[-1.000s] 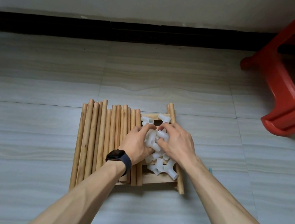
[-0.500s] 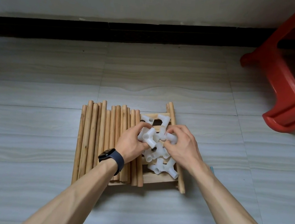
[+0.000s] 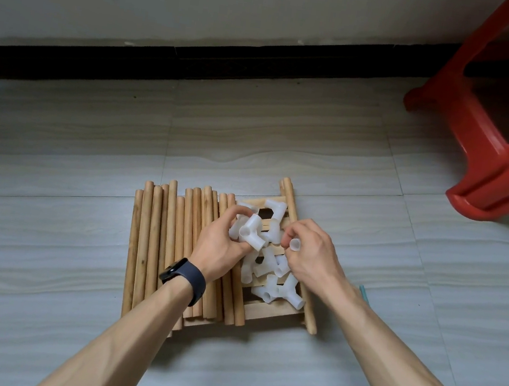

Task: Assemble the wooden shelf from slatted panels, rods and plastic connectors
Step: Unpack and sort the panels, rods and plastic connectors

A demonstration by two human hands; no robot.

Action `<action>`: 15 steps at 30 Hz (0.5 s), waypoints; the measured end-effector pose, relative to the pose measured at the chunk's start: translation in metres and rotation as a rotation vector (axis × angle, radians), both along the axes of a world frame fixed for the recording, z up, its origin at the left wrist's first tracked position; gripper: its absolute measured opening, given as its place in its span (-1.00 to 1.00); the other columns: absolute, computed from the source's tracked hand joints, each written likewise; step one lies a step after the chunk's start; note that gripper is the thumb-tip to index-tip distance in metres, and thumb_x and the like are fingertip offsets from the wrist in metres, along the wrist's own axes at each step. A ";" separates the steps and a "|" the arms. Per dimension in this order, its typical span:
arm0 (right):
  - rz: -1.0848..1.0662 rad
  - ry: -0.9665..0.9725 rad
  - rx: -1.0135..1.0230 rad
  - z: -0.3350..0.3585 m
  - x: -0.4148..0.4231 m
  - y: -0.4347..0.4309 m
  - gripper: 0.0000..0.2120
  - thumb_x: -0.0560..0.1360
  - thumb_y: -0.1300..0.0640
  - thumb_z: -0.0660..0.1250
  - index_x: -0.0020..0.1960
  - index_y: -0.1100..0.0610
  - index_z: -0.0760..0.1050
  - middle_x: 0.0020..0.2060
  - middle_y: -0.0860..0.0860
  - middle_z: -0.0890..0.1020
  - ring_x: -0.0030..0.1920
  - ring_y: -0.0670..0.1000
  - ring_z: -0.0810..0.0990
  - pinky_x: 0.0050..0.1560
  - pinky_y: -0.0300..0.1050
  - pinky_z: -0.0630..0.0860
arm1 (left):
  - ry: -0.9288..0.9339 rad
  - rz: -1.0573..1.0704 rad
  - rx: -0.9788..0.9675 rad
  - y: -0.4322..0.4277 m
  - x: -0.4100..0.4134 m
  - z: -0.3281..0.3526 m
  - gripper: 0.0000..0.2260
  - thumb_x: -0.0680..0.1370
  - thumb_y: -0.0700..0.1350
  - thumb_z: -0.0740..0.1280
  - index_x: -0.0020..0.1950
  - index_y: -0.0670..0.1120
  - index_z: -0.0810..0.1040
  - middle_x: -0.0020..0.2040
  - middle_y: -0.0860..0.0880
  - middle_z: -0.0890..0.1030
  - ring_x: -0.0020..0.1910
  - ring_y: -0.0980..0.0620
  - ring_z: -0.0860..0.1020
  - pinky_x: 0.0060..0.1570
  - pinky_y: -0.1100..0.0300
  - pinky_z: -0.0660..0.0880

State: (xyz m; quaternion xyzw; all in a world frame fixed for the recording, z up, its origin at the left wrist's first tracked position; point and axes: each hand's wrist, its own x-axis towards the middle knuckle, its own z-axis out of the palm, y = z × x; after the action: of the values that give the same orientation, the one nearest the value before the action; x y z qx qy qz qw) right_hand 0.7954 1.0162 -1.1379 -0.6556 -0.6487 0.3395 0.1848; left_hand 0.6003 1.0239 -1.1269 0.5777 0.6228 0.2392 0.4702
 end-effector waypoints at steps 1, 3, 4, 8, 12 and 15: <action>0.036 -0.025 -0.002 0.001 0.000 0.000 -0.77 0.50 0.35 0.29 -0.13 0.02 0.46 0.02 -0.13 0.45 0.04 -0.08 0.44 -0.12 -0.44 0.29 | 0.002 -0.001 0.003 0.001 0.001 0.002 -0.63 0.48 -0.09 0.50 0.21 0.15 0.46 -0.06 0.12 0.58 -0.12 0.04 0.62 -0.23 0.29 0.57; 0.143 -0.097 -0.009 0.005 -0.001 0.000 -0.76 0.51 0.35 0.29 -0.10 0.01 0.42 0.05 -0.15 0.39 0.03 -0.08 0.40 -0.12 -0.39 0.27 | 0.016 0.000 0.004 0.002 0.002 0.003 -0.62 0.48 -0.10 0.50 0.21 0.15 0.46 -0.05 0.11 0.58 -0.11 0.04 0.62 -0.21 0.25 0.58; 0.194 -0.138 -0.010 0.007 -0.002 0.000 -0.74 0.50 0.38 0.28 -0.09 0.01 0.40 0.05 -0.14 0.38 0.03 -0.06 0.41 -0.08 -0.33 0.28 | 0.027 0.001 0.000 0.002 0.002 0.003 -0.62 0.48 -0.09 0.49 0.21 0.16 0.45 -0.05 0.10 0.59 -0.10 0.04 0.62 -0.20 0.24 0.58; 0.291 -0.175 0.032 0.015 -0.014 0.003 -0.70 0.46 0.44 0.25 -0.09 0.04 0.39 0.06 -0.03 0.45 0.04 0.01 0.43 -0.04 -0.21 0.29 | 0.064 0.006 -0.013 0.000 0.003 0.004 -0.62 0.49 -0.09 0.50 0.21 0.15 0.45 -0.06 0.09 0.59 -0.09 0.07 0.62 -0.26 0.36 0.54; 0.262 -0.127 0.034 0.022 -0.013 0.004 -0.69 0.44 0.44 0.23 -0.10 0.03 0.40 0.07 -0.04 0.47 0.07 0.02 0.45 -0.08 -0.24 0.28 | 0.130 -0.007 -0.008 0.005 0.002 0.011 -0.61 0.47 -0.10 0.51 0.20 0.13 0.44 -0.05 0.07 0.59 -0.07 0.01 0.61 -0.15 0.19 0.59; 0.074 0.032 -0.080 0.029 0.009 0.007 -0.68 0.45 0.41 0.23 -0.18 -0.02 0.44 0.04 -0.09 0.52 0.09 -0.04 0.47 -0.12 -0.33 0.33 | 0.189 -0.063 0.000 0.016 0.002 0.023 -0.59 0.47 -0.09 0.51 0.23 0.10 0.42 0.00 0.02 0.60 -0.06 0.00 0.61 -0.08 0.06 0.63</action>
State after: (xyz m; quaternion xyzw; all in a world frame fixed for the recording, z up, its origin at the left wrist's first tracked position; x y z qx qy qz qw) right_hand 0.8046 1.0231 -1.1090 -0.6323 -0.6554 0.3823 0.1562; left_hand 0.6021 1.0403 -1.1037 0.6172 0.6458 0.1687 0.4166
